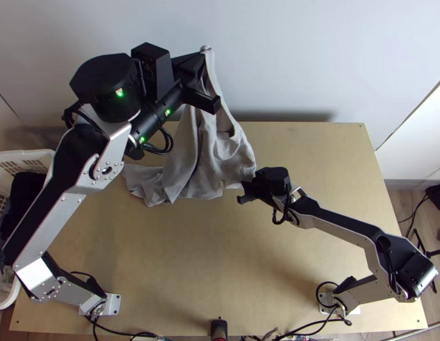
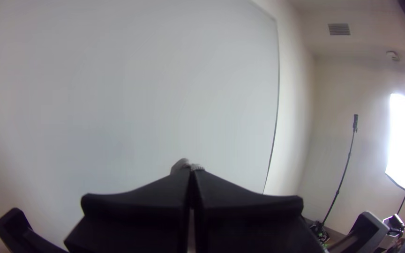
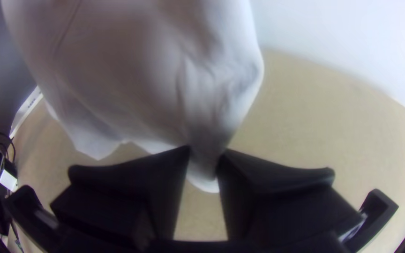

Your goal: Fold the t-shirt

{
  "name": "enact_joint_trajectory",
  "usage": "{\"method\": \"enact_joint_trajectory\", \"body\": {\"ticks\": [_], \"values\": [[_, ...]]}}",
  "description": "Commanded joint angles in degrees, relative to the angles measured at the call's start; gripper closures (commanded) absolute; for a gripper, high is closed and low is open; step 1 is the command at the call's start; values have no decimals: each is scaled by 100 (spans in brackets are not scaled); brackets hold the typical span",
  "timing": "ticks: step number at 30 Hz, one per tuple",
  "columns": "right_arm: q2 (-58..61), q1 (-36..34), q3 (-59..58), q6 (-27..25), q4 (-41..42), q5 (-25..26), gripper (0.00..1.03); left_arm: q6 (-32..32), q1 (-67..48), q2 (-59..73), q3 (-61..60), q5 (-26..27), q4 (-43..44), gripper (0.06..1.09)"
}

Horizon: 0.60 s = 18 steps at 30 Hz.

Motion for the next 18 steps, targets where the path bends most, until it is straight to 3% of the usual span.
{"method": "enact_joint_trajectory", "body": {"ticks": [1, 9, 18], "values": [[-98, 67, -39, -281, 179, 1, 100, -33, 106, -24, -26, 53, -36, 105], [-897, -206, -66, -246, 56, 10, 100, -33, 124, 29, -114, 45, -62, 105], [-2277, -417, 1174, -44, -2019, 1, 100, -86, 361, 38, -563, 53, 78, 105]]}}
